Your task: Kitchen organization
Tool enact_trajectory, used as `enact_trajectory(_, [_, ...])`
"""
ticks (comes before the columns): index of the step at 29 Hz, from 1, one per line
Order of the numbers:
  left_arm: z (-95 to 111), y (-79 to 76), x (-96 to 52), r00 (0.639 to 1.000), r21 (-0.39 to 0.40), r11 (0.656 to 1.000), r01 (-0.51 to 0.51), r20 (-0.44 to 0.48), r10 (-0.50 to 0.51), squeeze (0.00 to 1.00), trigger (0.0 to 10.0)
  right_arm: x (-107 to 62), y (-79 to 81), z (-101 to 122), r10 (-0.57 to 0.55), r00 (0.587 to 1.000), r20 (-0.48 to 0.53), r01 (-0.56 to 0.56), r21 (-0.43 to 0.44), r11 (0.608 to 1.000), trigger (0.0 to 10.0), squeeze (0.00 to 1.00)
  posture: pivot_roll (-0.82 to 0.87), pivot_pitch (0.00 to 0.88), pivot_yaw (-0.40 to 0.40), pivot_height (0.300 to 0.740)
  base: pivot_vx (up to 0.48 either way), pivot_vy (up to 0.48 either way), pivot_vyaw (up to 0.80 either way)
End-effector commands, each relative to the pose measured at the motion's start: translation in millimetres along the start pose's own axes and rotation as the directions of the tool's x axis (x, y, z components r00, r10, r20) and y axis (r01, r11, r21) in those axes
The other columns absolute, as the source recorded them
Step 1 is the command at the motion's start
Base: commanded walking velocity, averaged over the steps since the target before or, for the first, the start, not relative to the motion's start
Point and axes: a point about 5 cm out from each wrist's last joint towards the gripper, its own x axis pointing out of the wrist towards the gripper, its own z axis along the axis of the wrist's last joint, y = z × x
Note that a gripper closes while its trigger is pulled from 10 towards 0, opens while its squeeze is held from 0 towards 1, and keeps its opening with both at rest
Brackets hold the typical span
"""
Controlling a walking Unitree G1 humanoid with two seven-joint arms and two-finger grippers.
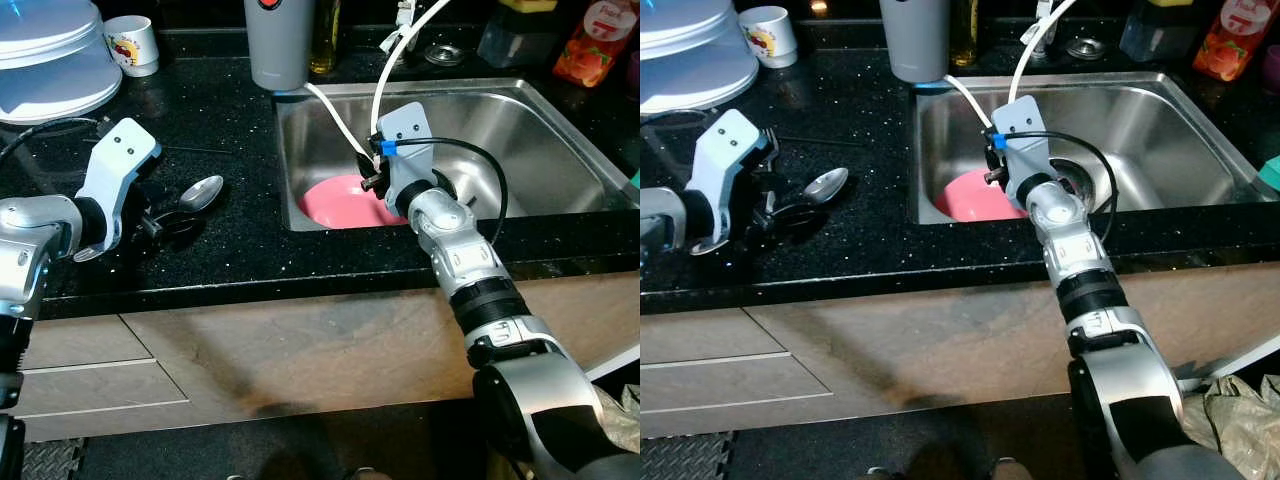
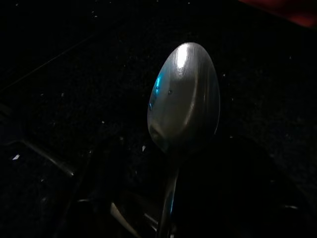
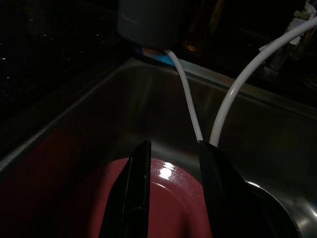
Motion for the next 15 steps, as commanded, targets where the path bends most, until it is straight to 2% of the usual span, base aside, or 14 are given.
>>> enact_trajectory(1, [-6.1, -2.9, 4.8, 0.999, -0.007, 1.000, 0.010, -0.036, -0.010, 0.00, 0.0, -3.1, -3.5, -3.2, -0.012, 1.000, -0.006, 0.012, 0.025, 1.000, 10.0, 0.00, -0.01, 0.122, -0.029, 0.740, 0.000, 0.000, 0.00])
enact_trajectory(15, [-1.5, 5.3, 6.8, 0.999, -0.011, 0.999, -0.047, -0.006, 0.047, 0.00, 0.0, -3.0, -4.9, -3.9, -0.018, 1.000, -0.014, 0.018, 0.027, 0.999, 10.0, 0.00, -0.01, 0.129, -0.030, 0.740, 0.000, 0.000, 0.00])
